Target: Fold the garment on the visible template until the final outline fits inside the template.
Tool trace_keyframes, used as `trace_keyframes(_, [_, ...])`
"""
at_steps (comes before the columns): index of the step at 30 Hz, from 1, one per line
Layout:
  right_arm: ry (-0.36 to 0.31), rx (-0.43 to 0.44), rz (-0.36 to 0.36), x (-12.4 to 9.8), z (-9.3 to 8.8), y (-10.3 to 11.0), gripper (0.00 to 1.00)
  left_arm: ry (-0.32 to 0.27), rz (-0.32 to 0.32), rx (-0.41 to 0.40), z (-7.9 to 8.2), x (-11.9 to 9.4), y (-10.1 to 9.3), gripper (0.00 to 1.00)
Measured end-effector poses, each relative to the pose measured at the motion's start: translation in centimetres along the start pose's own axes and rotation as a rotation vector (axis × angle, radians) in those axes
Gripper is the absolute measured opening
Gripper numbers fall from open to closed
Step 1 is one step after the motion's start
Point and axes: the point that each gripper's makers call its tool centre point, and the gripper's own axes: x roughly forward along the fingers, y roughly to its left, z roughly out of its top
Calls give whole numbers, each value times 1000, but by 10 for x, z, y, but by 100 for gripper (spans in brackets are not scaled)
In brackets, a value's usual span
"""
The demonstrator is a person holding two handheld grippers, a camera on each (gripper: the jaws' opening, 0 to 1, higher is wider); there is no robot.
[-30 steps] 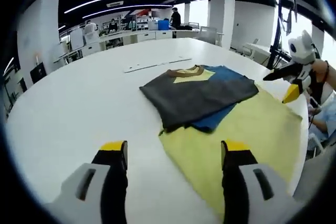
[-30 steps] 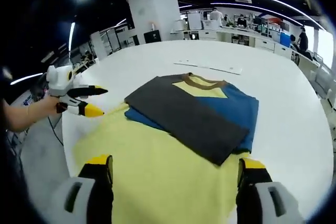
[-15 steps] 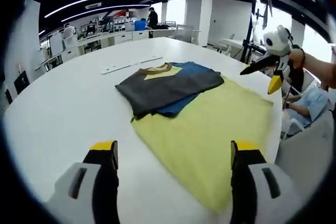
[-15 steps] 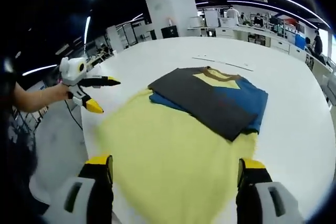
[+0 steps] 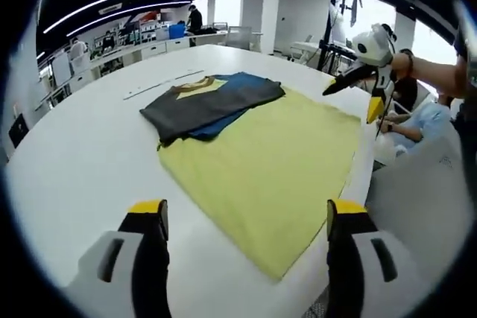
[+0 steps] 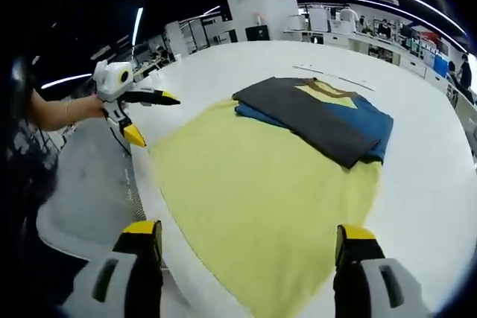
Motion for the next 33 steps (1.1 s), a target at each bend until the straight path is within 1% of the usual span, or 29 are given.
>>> trace_keyframes(2, [13, -19, -4, 0, -5, 2, 95, -6, -11, 1, -1, 0, -4, 81])
trace_keyframes(4, [36, -36, -7, -2, -13, 3, 93, 6, -23, 16, -4, 1, -9, 79])
trace_keyframes(7, [57, -42, -31, -4, -24, -2, 91, 25, -31, 38, -11, 2, -15, 76])
trace_keyframes(11, [86, -68, -54, -6, -37, -5, 83, 43, -42, 54, -18, 1, -21, 73])
trace_keyframes(15, [108, -101, -58, -5, -46, -5, 72, 73, -62, 69, -27, 3, -27, 71])
trace_keyframes(16, [121, -115, -64, -5, -50, -6, 71, 77, -63, 72, -28, 4, -28, 70])
trace_keyframes(19, [137, -118, -62, -5, -54, -6, 68, 81, -74, 81, -30, 5, -32, 67])
trace_keyframes(22, [143, -114, -60, -6, -57, -7, 62, 75, -81, 98, -31, 6, -35, 62])
trace_keyframes(27, [174, -134, -69, -7, -64, -9, 56, 96, -93, 135, -36, 9, -37, 53])
trace_keyframes(29, [181, -145, -69, -8, -65, -9, 54, 105, -90, 132, -38, 9, -36, 49])
trace_keyframes(30, [181, -147, -70, -8, -65, -10, 53, 110, -96, 132, -39, 9, -38, 45])
trace_keyframes(32, [182, -150, -73, -8, -65, -11, 51, 127, -77, 151, -42, 10, -35, 42])
trace_keyframes(33, [187, -157, -74, -9, -66, -12, 50, 132, -80, 159, -43, 11, -35, 41])
